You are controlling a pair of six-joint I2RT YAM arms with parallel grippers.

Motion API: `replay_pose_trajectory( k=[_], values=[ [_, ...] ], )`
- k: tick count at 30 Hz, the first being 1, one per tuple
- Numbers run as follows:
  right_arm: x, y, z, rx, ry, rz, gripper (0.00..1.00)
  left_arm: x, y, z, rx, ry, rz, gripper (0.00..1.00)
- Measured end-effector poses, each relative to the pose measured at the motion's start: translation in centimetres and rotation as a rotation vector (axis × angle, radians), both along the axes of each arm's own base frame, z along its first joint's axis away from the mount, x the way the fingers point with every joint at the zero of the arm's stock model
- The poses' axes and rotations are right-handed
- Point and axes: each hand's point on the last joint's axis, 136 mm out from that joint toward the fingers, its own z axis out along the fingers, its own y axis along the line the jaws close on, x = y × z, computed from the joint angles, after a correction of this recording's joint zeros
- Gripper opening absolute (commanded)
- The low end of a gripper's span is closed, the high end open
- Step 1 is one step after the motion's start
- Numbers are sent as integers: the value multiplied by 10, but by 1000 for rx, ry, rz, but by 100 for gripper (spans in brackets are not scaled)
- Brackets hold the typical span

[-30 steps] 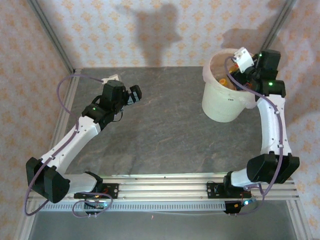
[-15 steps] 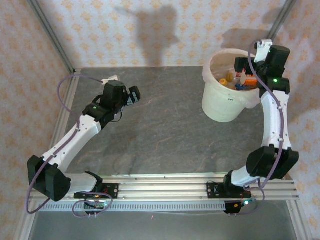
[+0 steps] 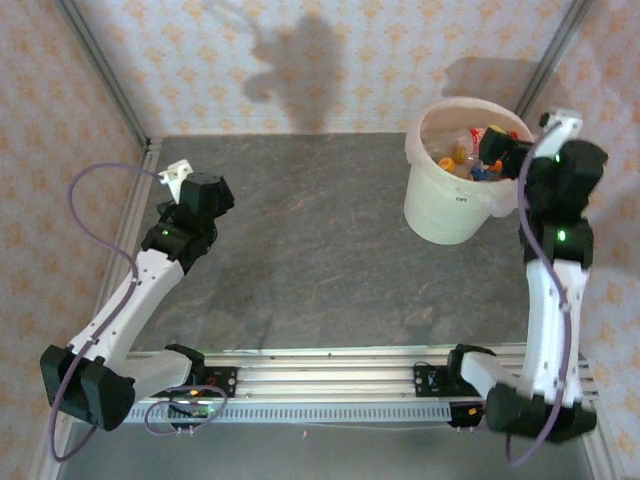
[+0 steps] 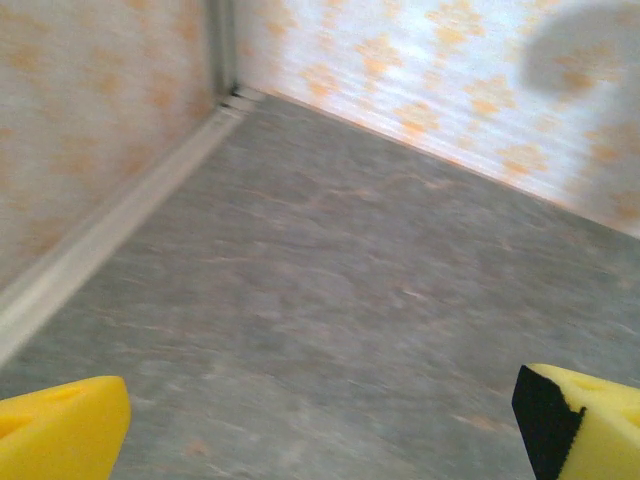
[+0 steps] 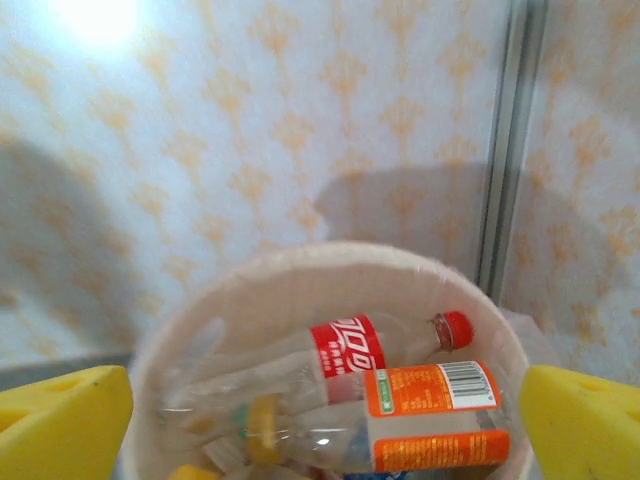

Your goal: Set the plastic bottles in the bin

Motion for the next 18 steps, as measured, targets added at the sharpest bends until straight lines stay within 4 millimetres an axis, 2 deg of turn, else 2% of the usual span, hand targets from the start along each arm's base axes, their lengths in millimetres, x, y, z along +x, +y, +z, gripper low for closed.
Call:
replay_pose_trajectory(
  k=[1,3,6,9,14,18],
  values=[
    [-15,2,3,23,-41,-9,99,-2,9,-3,20,8,25,100],
    [-33,3,-4,75,-79,-28,99,-5,27,-11,60,33,74,100],
    [-43,-2,-45,170,-64,-78,99,-10,47,-21,112,63,125,100],
    [-38,-8,-114,254,56,-127,99,-11,62,-40,162,75,142,100],
    [-26,-18,-222,341,276,-209,99,-15,83,-110,158,144,121,100],
    [-22,-28,-291,351,389,-282,99,0,80,-154,143,210,39,100]
  ],
)
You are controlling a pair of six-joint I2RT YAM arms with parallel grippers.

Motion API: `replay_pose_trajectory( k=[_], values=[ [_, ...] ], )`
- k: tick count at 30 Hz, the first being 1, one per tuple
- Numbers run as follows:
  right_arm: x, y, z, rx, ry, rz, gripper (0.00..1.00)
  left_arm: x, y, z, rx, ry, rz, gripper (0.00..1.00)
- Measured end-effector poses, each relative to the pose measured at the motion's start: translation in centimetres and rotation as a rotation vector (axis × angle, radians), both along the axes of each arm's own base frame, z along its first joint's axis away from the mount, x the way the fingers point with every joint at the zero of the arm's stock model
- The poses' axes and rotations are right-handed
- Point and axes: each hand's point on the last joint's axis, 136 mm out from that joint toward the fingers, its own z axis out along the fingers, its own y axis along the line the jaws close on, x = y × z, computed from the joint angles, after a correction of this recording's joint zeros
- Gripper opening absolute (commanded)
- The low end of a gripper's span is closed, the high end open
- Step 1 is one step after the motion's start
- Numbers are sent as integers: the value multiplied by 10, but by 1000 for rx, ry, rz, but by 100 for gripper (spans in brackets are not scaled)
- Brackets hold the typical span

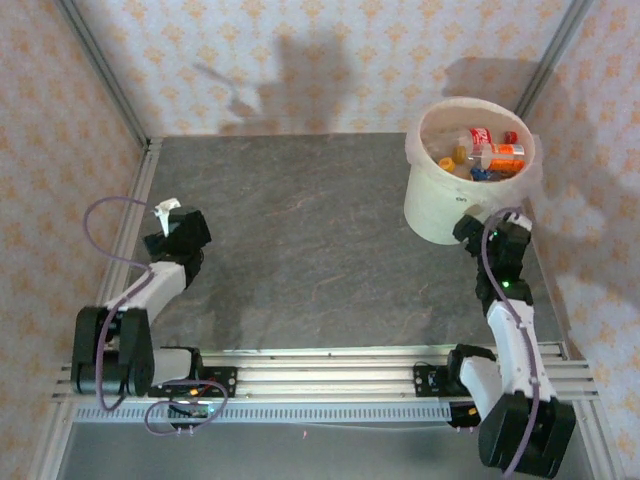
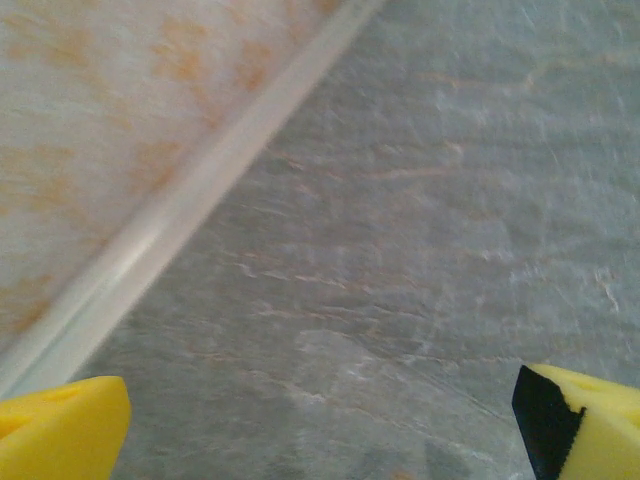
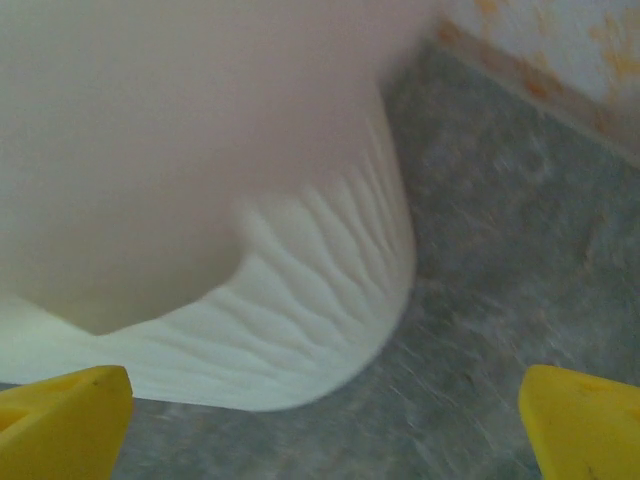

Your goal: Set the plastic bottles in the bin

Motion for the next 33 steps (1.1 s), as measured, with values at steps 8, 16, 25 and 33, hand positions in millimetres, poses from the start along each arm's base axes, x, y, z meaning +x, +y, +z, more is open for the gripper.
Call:
replay_pose_trajectory(
  k=[8,16,25,33],
  values=[
    [28,-2,-58,-24,111,48,99,38,-34,-27,-84,-45,-218,100],
    [59,13,-56,-113,25,138,99,24,-58,-48,-24,-105,-295,100],
    [69,70,-82,-305,-66,314,99,28,-51,-29,53,-161,-221,100],
    [88,48,-82,-321,-35,256,99,28,-49,-28,59,-161,-209,100]
  ],
)
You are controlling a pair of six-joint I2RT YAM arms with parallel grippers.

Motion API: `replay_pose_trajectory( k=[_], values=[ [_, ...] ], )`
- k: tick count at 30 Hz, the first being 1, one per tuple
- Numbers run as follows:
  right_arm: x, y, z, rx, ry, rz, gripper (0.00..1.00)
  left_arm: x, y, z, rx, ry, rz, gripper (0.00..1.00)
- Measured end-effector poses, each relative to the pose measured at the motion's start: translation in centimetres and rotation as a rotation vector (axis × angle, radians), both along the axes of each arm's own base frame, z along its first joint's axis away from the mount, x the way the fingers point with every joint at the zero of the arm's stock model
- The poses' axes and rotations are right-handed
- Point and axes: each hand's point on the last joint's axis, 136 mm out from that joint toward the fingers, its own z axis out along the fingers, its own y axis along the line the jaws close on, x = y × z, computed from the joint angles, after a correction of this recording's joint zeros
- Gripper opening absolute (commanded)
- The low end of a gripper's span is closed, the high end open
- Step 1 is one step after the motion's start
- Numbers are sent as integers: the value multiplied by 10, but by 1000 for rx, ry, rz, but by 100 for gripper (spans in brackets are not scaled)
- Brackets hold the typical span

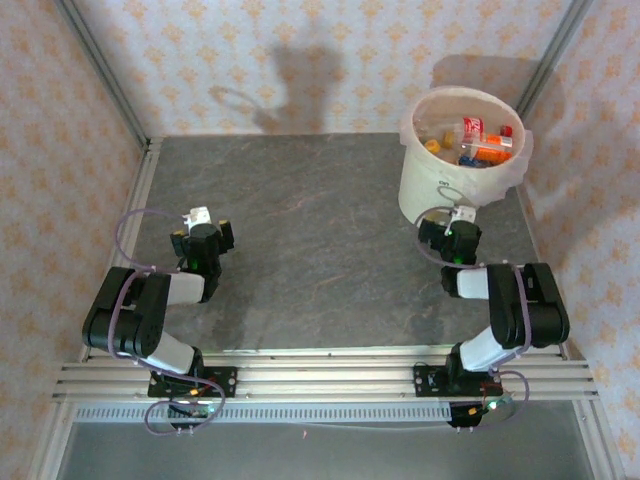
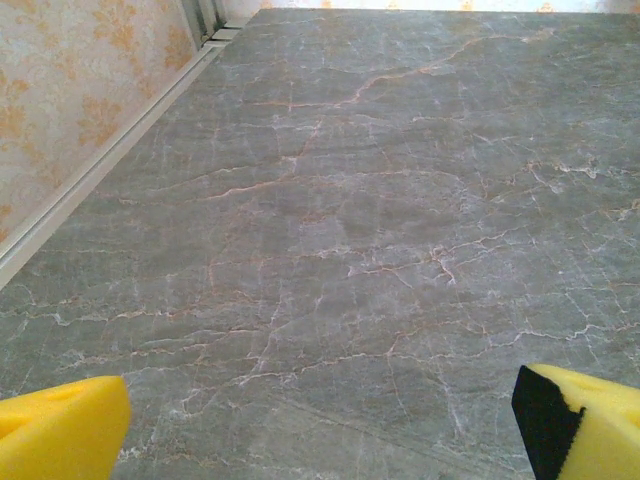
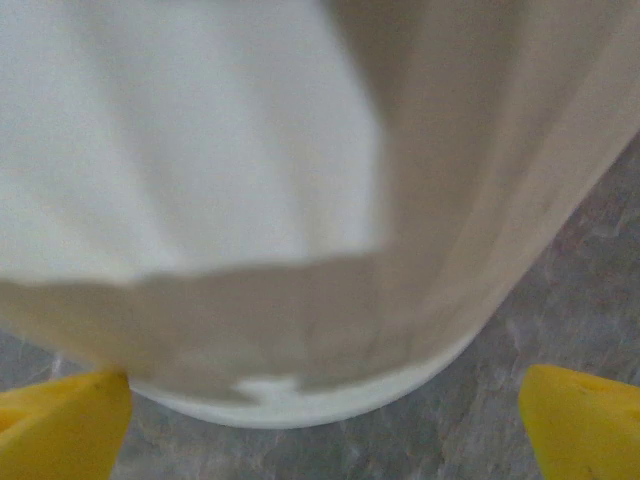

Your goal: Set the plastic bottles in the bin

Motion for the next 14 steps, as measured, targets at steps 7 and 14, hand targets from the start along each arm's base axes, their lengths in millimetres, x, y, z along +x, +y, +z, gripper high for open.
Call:
replay_pose_trajectory(
  k=[7,14],
  values=[
    [0,0,0,5,0,-4,99,0,0,0,0,0,0,100],
    [0,0,0,5,0,-4,99,0,0,0,0,0,0,100]
  ],
)
